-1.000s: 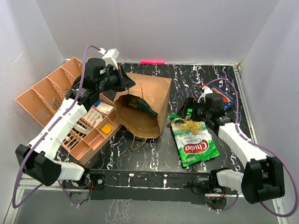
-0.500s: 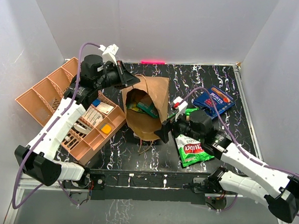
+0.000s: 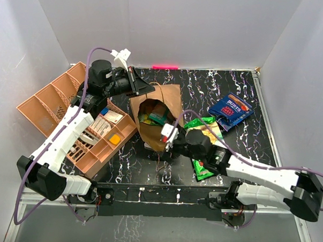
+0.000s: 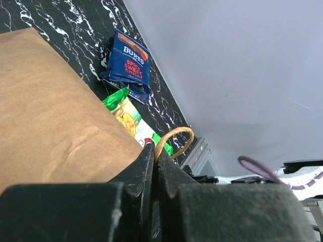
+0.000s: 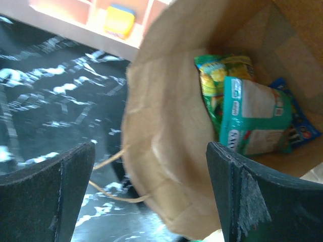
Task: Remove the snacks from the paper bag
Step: Pick up the snack from the paper bag, then place the snack at the center of the board.
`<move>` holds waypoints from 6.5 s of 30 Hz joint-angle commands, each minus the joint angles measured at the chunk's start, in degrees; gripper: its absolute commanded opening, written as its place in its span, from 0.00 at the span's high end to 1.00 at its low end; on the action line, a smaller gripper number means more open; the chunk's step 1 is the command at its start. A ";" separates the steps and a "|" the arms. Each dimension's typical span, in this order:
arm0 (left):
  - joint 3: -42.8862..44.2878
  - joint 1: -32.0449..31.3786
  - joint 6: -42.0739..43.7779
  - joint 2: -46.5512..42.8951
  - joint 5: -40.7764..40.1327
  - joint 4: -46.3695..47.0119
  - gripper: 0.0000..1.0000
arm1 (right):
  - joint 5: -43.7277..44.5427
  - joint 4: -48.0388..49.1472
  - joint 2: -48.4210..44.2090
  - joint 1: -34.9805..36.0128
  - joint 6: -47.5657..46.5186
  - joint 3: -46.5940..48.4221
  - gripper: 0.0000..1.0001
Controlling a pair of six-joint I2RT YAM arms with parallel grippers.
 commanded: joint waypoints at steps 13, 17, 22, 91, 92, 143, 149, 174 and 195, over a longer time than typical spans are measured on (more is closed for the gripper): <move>1.05 0.28 4.62 -2.16 -0.94 -3.64 1.00 | 24.92 41.89 29.51 -0.15 -31.72 0.77 0.30; 1.34 0.26 5.14 -2.42 -1.46 -4.43 1.00 | 30.54 49.88 38.36 -0.85 -31.87 4.27 0.37; 1.59 0.28 5.60 -2.44 -1.81 -5.10 1.00 | 35.02 61.60 49.68 -2.15 -33.99 7.36 0.40; -0.52 0.28 11.49 -3.29 -8.05 -8.55 1.00 | 1.45 -20.55 -20.74 -7.46 10.36 15.02 0.93; -0.58 0.28 11.71 -3.35 -8.29 -8.92 1.00 | 3.91 -21.88 -21.96 -7.46 11.47 15.67 0.93; -6.12 -4.02 9.86 -8.27 -12.42 -11.75 1.00 | 61.73 -2.17 -8.22 -15.18 81.83 -3.16 0.93; -7.35 -4.02 10.11 -10.08 -11.20 -11.17 1.00 | 63.24 -13.55 -5.05 -16.99 98.31 -7.14 0.93; -11.22 -4.02 8.05 -12.61 -9.68 -8.15 1.00 | 52.20 -40.71 0.99 -20.31 103.38 -12.57 0.74; -9.16 -4.02 9.43 -12.22 -12.73 -10.16 1.00 | 28.78 -25.23 -29.35 -20.33 44.07 -2.08 0.28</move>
